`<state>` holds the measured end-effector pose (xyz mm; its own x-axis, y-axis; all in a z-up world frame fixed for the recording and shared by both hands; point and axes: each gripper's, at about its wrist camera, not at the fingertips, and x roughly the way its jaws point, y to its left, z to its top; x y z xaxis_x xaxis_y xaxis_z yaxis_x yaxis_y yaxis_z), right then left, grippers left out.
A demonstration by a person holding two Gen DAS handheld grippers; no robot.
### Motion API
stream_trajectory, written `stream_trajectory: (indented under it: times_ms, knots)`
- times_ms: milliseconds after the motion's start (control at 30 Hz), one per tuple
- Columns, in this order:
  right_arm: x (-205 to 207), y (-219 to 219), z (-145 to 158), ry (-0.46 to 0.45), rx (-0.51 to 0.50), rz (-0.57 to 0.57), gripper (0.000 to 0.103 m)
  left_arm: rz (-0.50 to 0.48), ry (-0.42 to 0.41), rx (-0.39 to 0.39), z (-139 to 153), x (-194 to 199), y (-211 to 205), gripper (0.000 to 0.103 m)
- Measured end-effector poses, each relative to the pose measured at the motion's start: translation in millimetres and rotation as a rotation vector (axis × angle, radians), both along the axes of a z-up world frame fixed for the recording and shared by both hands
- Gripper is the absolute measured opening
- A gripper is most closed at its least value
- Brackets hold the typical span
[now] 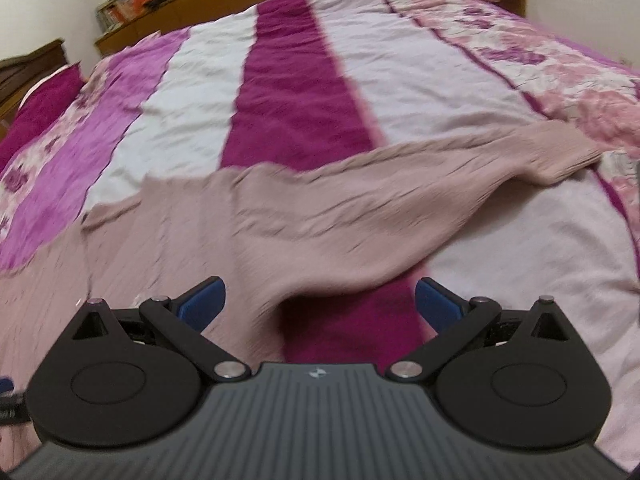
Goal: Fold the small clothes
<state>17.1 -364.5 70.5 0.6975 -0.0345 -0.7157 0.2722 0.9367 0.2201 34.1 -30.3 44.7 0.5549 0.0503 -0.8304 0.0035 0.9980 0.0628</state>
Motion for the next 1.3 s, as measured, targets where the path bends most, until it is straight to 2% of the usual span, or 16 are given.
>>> stream_trajectory:
  times_ms: [400,1300]
  knots:
    - [21.6,-59.8,-12.4,-0.02,-0.009,-0.108,0.103,0.001,0.015,0.042,-4.0,4.0,-18.5,0.103]
    - [51.5,-79.8,-45.1,-0.025,-0.042,-0.115,0.103,0.033,0.067,0.051,-15.8,14.4,-19.5,0.103]
